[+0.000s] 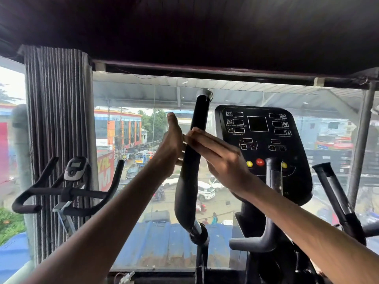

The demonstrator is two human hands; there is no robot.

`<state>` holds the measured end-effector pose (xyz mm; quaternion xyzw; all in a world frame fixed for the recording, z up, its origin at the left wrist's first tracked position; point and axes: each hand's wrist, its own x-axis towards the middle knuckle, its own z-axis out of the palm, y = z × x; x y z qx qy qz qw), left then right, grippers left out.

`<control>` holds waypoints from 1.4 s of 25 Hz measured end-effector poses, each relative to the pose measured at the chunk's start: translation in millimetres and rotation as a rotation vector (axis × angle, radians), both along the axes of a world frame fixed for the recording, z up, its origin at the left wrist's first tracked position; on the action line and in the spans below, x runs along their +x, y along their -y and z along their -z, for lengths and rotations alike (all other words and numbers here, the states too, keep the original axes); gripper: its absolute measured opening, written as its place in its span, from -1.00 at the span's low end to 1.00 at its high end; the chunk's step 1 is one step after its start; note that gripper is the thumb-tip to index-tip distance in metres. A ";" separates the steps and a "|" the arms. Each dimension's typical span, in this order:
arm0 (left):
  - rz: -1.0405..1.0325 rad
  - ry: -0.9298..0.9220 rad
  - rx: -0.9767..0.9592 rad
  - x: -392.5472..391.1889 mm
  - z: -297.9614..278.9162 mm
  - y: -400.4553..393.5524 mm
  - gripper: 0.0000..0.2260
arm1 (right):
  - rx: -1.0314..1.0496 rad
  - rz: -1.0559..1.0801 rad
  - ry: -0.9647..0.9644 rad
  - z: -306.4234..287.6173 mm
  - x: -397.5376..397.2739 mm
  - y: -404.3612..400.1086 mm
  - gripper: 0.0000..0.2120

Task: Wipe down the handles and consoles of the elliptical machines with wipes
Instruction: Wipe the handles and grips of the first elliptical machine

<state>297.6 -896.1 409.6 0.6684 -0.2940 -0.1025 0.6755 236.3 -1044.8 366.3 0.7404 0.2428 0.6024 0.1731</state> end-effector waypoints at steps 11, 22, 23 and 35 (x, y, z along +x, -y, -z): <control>-0.021 0.079 -0.056 6.8 -17.0 43.6 0.00 | 0.355 0.001 0.030 -39.5 37.1 15.0 -0.47; -0.067 0.191 -0.057 5.3 -10.3 40.9 -0.18 | 0.665 -0.057 0.113 -57.7 54.7 16.2 -0.61; -0.074 0.205 -0.054 6.2 -10.0 41.6 -0.17 | 0.703 -0.083 0.120 -53.3 51.9 8.8 -0.59; -0.074 0.243 -0.048 3.9 -7.5 40.6 -0.11 | 1.317 -0.312 0.015 -74.3 44.3 -28.4 -0.67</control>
